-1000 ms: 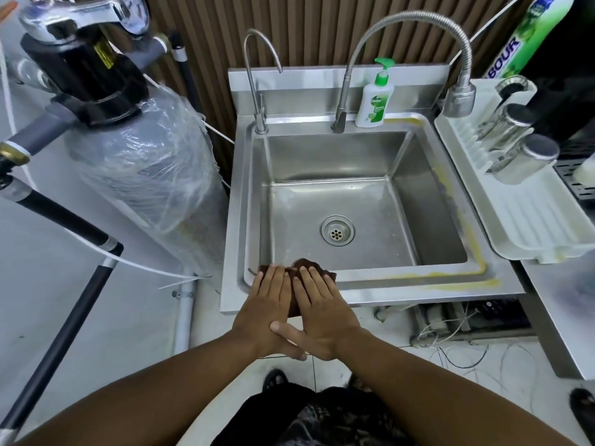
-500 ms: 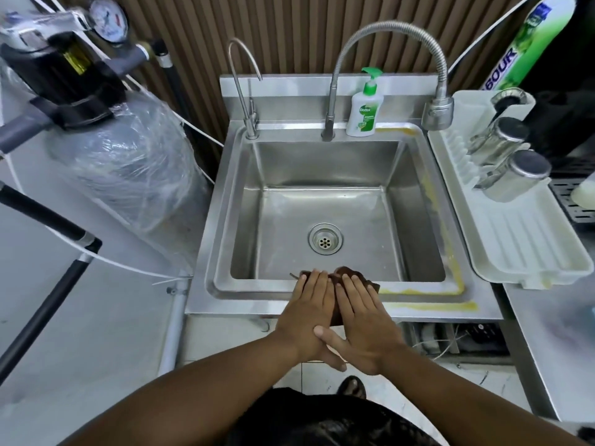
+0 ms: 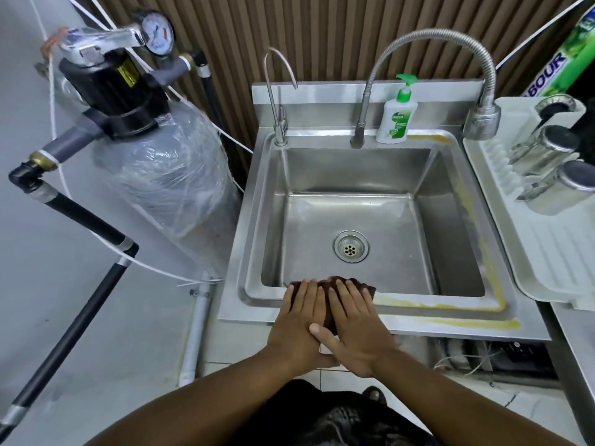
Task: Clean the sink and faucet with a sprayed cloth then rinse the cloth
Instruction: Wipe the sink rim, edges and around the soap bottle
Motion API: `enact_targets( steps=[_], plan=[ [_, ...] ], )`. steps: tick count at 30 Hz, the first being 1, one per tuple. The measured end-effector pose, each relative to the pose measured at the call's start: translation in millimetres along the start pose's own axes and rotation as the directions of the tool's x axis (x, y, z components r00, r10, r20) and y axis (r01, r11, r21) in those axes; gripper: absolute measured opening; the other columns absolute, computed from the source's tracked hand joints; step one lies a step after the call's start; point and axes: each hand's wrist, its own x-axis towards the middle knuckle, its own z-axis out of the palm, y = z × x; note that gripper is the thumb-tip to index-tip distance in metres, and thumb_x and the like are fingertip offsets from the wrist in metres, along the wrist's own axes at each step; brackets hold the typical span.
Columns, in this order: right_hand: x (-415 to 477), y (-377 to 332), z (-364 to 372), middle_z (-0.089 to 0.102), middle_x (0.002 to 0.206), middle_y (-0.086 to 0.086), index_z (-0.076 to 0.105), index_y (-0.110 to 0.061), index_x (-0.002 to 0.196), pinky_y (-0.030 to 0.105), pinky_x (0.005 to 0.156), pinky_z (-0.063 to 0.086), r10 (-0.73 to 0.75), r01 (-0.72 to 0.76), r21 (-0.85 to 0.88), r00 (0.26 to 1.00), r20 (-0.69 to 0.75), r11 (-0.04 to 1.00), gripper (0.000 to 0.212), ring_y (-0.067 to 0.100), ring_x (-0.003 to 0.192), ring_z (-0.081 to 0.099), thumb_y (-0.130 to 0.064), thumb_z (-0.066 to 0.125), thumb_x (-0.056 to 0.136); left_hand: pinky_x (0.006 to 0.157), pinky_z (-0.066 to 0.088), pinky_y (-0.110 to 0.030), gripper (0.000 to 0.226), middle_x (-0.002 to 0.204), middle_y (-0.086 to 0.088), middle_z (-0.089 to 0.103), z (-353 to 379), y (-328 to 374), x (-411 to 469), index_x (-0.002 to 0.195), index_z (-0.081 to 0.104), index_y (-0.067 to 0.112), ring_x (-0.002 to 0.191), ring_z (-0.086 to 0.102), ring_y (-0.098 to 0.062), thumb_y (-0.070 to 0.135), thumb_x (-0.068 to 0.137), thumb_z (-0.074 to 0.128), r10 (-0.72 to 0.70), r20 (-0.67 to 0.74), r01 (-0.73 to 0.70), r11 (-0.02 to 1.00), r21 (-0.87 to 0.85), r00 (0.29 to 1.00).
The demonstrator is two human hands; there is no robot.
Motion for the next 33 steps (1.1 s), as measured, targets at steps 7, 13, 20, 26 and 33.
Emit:
enact_targets(
  steps=[7,13,20,26,33],
  plan=[
    [62.0,-40.4,18.5,0.035,0.157,-0.001,0.029,-0.018,0.155,0.043,0.123,0.010,-0.124,0.124,-0.007,0.992,-0.034,0.992,0.094,0.023,0.148,0.021,-0.075,-0.008,0.091,0.122,-0.017,-0.038,0.089,0.170,-0.002,0.003,-25.9,-77.5,-31.9,0.162,0.003,0.014,0.156,-0.007,-0.019,0.063,0.092,0.031,0.045,0.036,-0.041,0.994,-0.101,0.998],
    [80.1,-60.1,8.8,0.058,0.134,0.006,0.054,-0.020,0.133,0.046,0.115,0.023,0.069,-0.074,-0.139,0.997,-0.041,0.988,0.092,0.030,0.129,0.044,-0.074,-0.007,0.090,0.113,0.033,-0.054,0.045,0.142,-0.004,0.046,-31.2,-136.1,-18.6,0.135,0.052,0.016,0.135,0.042,-0.026,0.039,0.104,0.027,-0.115,-0.314,0.015,0.953,-0.301,0.943],
    [115.9,-80.4,-2.1,0.070,0.100,0.006,0.067,-0.021,0.106,0.039,0.082,0.046,0.183,-0.166,-0.111,0.969,0.164,0.980,0.077,0.027,0.094,0.063,-0.076,0.015,0.093,0.124,0.004,-0.052,0.076,0.170,-0.005,-0.001,-16.7,-133.2,-2.2,0.161,0.018,0.018,0.155,-0.011,-0.027,0.050,0.095,-0.005,-0.356,-0.166,0.306,0.915,-0.263,0.920],
    [125.7,-93.1,9.4,0.071,0.099,0.007,0.065,-0.020,0.107,0.037,0.074,0.043,0.048,-0.038,-0.116,0.995,0.082,0.992,0.060,0.029,0.086,0.064,-0.056,0.018,0.100,0.125,-0.002,-0.050,0.078,0.170,-0.002,-0.005,-13.1,-134.0,-2.5,0.161,0.015,0.018,0.154,-0.019,-0.020,0.054,0.095,-0.008,-0.350,-0.178,0.283,0.905,-0.316,0.920],
    [94.7,-39.3,-7.1,0.070,0.105,0.007,0.060,-0.022,0.101,0.038,0.078,0.044,0.069,-0.051,-0.183,0.993,0.094,0.982,0.054,0.031,0.097,0.064,-0.062,0.024,0.100,0.125,0.006,-0.053,0.082,0.170,-0.005,-0.002,-10.3,-136.5,-2.1,0.161,0.019,0.014,0.155,-0.015,-0.025,0.054,0.096,-0.011,-0.327,-0.196,0.262,0.918,-0.298,0.924]
  ],
)
